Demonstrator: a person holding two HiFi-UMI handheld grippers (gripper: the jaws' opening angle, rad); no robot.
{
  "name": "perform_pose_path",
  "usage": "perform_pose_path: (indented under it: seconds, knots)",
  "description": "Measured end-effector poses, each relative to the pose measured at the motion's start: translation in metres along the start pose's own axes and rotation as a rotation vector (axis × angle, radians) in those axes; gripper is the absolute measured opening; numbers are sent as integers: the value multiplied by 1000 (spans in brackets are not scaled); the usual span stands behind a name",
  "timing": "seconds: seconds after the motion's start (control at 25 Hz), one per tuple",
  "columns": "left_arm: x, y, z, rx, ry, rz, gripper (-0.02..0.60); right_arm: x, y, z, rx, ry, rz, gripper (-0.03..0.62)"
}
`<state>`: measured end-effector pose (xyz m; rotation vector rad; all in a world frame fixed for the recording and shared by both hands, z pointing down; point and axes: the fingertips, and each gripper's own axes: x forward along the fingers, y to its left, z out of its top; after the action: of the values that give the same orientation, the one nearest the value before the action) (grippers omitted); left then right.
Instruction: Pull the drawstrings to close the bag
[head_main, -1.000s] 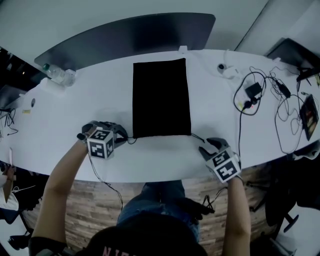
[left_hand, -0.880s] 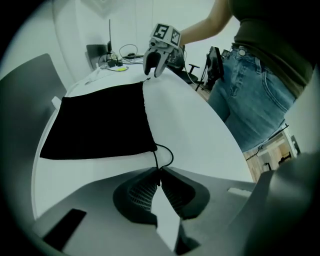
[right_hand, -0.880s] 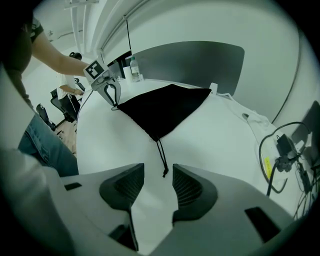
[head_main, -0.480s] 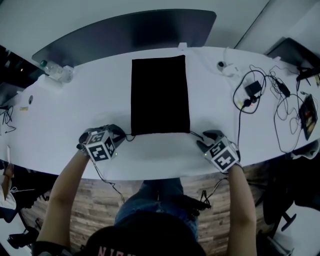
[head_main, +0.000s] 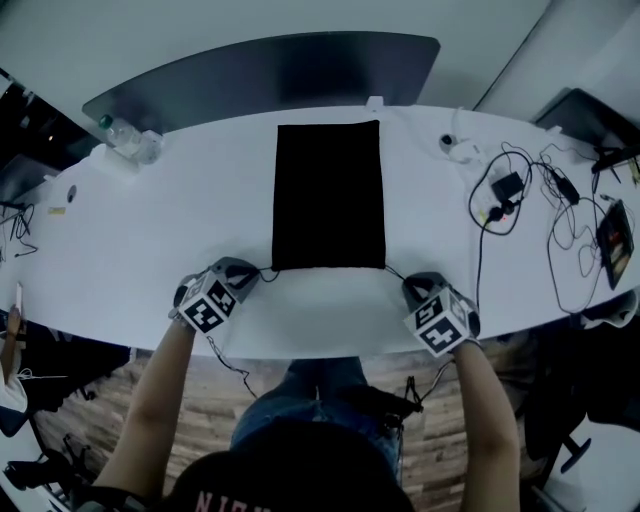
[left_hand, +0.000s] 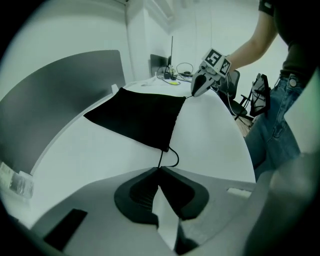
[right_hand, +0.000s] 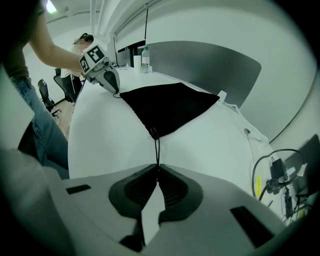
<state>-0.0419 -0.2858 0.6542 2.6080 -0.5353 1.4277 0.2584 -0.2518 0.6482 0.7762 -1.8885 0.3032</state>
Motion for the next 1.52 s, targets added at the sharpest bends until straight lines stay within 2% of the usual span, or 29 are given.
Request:
perform_pose_path:
  seconds: [0.28,0.48,1.0,1.52]
  knots:
    - [-31,10,18,-188,-180,68,15,-30,-20,20,59,-99,-117,8]
    - [-55,27,28,-258,-265,157,15,-47,-33,30,96,-152,-187,8]
    - [-105,65,45,-344,-394,325,15,-88,-61,59,185,-290,-353,8]
    - [-146,106,64,-325,-450,447,15,-122,-93,91,219,-376,-452,9]
